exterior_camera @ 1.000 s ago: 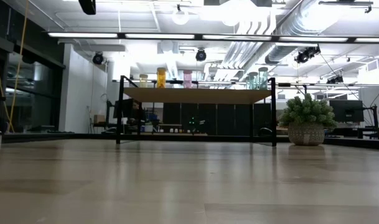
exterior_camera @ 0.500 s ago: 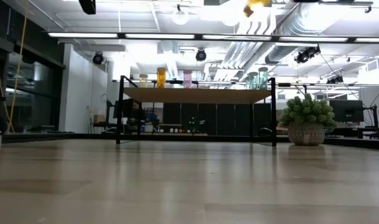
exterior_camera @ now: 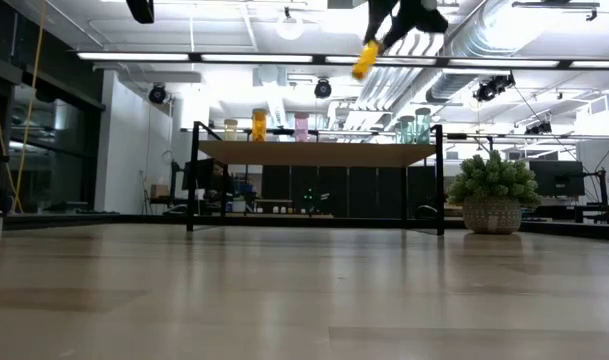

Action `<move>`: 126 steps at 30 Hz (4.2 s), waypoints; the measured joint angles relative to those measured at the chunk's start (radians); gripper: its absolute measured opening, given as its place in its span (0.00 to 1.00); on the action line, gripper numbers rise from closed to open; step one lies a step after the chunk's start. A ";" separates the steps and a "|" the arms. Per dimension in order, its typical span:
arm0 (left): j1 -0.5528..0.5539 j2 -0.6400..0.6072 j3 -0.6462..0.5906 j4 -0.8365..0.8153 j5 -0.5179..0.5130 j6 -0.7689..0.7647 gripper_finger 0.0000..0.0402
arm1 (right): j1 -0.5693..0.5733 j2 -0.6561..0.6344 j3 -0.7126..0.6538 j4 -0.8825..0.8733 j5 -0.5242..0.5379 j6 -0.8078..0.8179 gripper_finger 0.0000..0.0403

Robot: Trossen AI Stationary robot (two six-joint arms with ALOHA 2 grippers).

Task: Pick and place medicine bottles onto shelf by color
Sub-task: Put the orange pill bottle aligned with the other orange pill bottles on the shelf

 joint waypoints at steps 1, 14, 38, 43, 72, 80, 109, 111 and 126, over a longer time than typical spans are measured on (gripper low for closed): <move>0.000 0.000 0.000 0.000 0.000 0.000 0.00 | -0.027 0.025 0.022 -0.037 -0.018 -0.009 0.31; 0.000 0.000 0.000 0.000 0.000 0.000 0.00 | -0.243 0.290 0.274 -0.335 -0.195 -0.109 0.31; 0.000 0.000 0.000 0.000 0.000 -0.004 0.00 | -0.293 0.345 0.264 -0.340 -0.269 -0.142 0.31; 0.000 0.000 0.000 0.000 0.000 -0.003 0.00 | -0.293 0.345 0.264 -0.340 -0.295 -0.128 0.31; 0.000 0.000 0.000 0.000 0.000 -0.001 0.00 | -0.289 0.357 0.265 -0.303 -0.216 -0.076 0.31; 0.000 0.000 0.000 0.000 0.000 -0.003 0.00 | -0.289 0.357 0.265 -0.286 -0.190 -0.083 0.31; 0.000 0.000 0.000 0.000 0.000 -0.026 0.00 | -0.353 0.378 0.296 -0.258 -0.130 -0.113 0.31; 0.000 0.000 0.000 0.000 0.000 -0.026 0.00 | -0.353 0.378 0.296 -0.250 -0.130 -0.119 0.31; 0.000 0.000 0.000 0.000 0.000 -0.011 0.00 | -0.352 0.379 0.296 -0.212 -0.134 -0.155 0.31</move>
